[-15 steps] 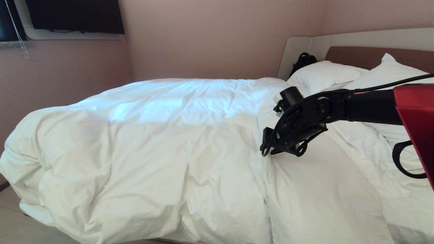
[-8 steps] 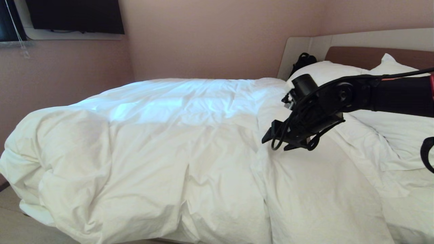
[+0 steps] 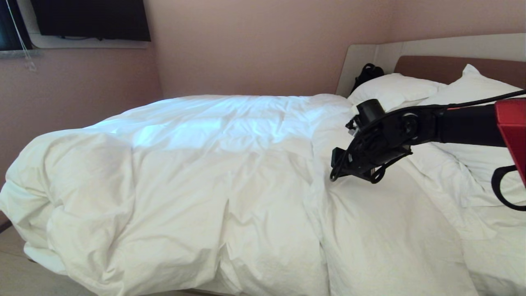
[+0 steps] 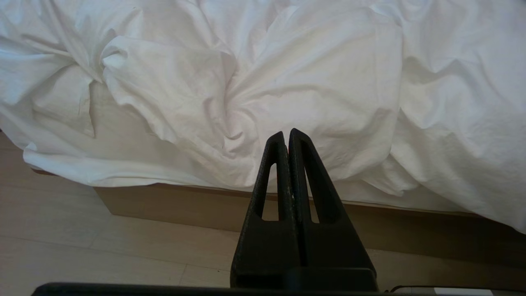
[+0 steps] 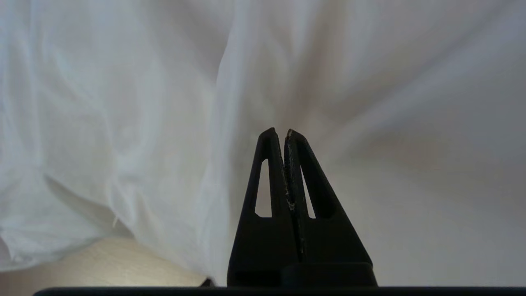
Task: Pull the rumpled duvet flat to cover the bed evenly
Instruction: Flatten the corners of the folded blanket
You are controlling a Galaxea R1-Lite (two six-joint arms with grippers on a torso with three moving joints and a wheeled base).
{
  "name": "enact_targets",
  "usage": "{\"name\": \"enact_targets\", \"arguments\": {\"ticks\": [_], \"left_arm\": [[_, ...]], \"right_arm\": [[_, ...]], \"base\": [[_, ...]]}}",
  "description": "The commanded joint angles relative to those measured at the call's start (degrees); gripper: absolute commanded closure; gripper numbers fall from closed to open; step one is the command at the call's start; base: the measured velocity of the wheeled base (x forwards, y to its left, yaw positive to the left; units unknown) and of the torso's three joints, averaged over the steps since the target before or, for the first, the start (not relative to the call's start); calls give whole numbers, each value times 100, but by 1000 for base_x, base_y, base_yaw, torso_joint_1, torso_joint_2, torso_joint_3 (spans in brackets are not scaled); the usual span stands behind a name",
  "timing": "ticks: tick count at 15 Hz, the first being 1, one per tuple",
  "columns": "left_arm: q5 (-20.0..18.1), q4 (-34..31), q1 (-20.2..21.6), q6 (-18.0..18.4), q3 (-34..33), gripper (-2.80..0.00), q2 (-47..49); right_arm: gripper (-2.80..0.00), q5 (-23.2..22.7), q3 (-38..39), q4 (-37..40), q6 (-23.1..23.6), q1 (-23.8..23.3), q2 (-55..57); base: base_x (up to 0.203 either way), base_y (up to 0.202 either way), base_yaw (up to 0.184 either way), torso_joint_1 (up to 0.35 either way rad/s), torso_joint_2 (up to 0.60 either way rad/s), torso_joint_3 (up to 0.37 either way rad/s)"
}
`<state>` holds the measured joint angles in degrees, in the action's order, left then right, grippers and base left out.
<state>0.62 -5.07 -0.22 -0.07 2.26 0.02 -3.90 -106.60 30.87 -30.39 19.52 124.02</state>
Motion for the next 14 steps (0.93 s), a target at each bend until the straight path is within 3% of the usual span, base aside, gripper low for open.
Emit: {"name": "enact_targets", "arguments": {"ticks": [1, 7, 9, 11, 14], "left_arm": [[0, -3, -4, -1, 3, 0, 6], [0, -3, -4, -1, 3, 0, 2], [0, -3, 4, -1, 3, 0, 6], [0, -3, 3, -1, 3, 0, 5], [0, -3, -3, -1, 0, 0, 6]], "right_arm": [[0, 12, 52, -854, -134, 35, 395], [0, 277, -1, -830, -233, 66, 925], [0, 904, -122, -376, -68, 173, 1114], [0, 1144, -92, 90, -11, 220, 1085], [0, 1156, 89, 684, -21, 293, 870]], "base": [[0, 0, 0, 0, 0, 0], [0, 0, 0, 0, 0, 0], [0, 0, 0, 0, 0, 0], [0, 0, 0, 0, 0, 0], [0, 0, 0, 0, 0, 0]]}}
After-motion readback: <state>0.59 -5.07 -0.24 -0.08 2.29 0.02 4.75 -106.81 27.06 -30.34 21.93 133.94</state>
